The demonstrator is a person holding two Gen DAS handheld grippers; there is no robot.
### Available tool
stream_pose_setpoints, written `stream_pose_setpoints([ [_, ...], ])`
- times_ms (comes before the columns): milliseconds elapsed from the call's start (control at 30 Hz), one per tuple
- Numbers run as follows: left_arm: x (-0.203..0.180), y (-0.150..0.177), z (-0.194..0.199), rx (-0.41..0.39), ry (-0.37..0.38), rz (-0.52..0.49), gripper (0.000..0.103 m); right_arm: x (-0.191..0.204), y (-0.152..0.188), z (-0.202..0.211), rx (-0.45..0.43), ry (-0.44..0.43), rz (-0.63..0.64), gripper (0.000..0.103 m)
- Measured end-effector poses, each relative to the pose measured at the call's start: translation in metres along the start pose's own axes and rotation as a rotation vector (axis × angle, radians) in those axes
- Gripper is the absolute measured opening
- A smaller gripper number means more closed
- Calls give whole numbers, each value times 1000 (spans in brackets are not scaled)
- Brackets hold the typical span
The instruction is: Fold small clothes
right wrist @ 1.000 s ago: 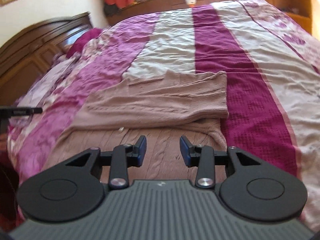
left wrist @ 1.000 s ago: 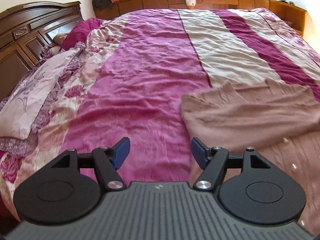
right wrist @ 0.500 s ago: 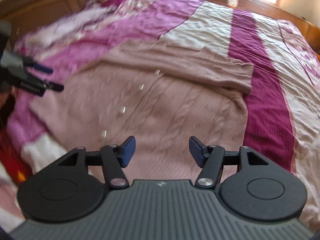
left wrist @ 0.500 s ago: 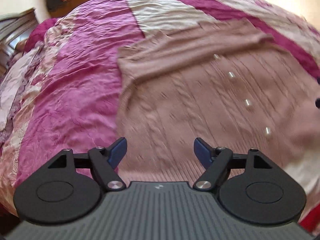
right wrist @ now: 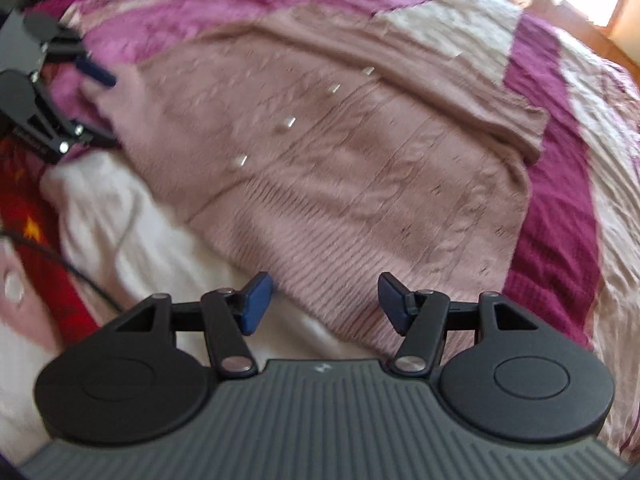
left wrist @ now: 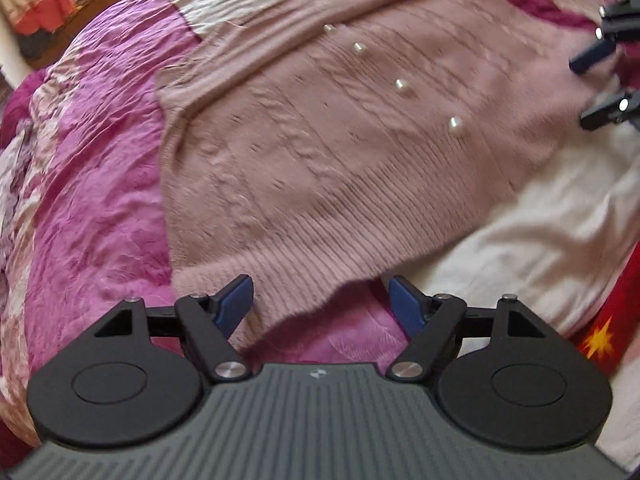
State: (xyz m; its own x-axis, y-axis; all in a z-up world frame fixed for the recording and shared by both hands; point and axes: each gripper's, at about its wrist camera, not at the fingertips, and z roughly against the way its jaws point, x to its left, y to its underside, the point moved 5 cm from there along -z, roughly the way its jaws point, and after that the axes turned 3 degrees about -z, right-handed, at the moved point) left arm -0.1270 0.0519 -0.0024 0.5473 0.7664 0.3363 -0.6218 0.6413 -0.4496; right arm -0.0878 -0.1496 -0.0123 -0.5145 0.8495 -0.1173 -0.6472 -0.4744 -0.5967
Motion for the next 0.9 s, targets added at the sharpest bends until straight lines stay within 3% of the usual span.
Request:
stream_pose_setpoints([
  [200, -6, -7, -20, -27, -92, -40, 81, 15, 7, -12, 24, 53, 139, 61],
  [433, 3, -22, -32, -72, -139, 25, 81, 7, -7, -26, -46, 90, 49, 62],
  [667, 8, -21, -43, -69, -128, 85, 81, 8, -11, -34, -81, 110, 18, 62],
  [833, 8, -17, -44, -89, -149, 108, 79, -7, -6, -27, -115, 193, -57, 60],
  [867, 8, -18, -44, -92, -150, 108, 78, -10, -5, -27, -120, 203, -73, 58],
  [900, 7, -18, -44, -93, -149, 107, 74, -12, -4, -27, -122, 204, -87, 49],
])
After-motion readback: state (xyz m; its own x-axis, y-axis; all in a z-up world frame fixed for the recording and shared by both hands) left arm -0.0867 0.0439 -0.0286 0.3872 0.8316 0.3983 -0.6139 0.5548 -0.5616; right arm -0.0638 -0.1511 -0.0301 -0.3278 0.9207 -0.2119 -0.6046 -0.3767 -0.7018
